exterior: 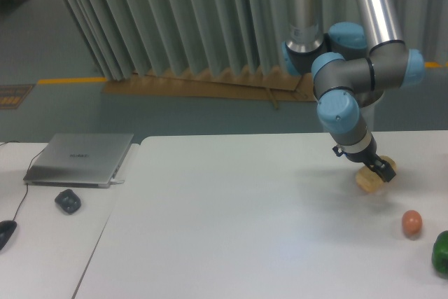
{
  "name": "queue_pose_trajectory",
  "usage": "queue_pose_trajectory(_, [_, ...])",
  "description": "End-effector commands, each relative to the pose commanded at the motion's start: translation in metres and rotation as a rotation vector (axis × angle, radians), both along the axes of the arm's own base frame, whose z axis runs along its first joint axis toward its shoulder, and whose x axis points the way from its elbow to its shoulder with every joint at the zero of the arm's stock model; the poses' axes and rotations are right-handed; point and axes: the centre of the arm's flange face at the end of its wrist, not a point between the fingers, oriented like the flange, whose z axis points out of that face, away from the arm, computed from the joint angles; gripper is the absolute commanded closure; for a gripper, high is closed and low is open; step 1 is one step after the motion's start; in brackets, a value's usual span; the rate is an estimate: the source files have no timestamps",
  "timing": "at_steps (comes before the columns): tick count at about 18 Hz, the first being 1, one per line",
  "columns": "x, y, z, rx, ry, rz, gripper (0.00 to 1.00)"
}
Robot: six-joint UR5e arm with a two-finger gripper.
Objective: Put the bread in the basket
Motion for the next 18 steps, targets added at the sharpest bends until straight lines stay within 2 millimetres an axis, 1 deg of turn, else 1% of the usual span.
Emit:
queue_pose_trajectory(4, [-0.003,0.003,0.0,-0.003,0.009,-0.006,0.0])
queue_pose_trajectory(5, [-0.005,0.004,0.002,0.001,0.013,-0.005,0.05])
queue_pose_trajectory(6, [-0.005,0.005,0.002,0.003,0.015,-0.004,0.07])
queue_pose_trajectory(8, [-0.007,0.007,0.001,0.002,0.017,0.003,0.06])
queue_pose_trajectory(9, [-0.007,0.009,-0.005,-0.004,0.016,0.01,0.05])
queue_pose_trajectory(10, [-0.008,0.009,-0.009,-0.018,0.022,0.014,0.02])
queue_pose_trajectory(11, [-0.008,0.009,-0.01,-0.032,0.036,0.015,0.0])
queue_pose_trajectory(14, [-0.004,0.009,-0.012,-0.042,0.04,0.008,0.03])
queue_pose_trajectory(15, [-0.004,0.01,-0.013,-0.044,0.04,0.006,0.13])
queue_pose_trajectory(17, [-0.005,0.009,-0.012,-0.044,0.041,0.005,0.42])
queue_pose_trajectory(18, [-0.006,0.01,-0.01,-0.043,0.044,0.005,0.47])
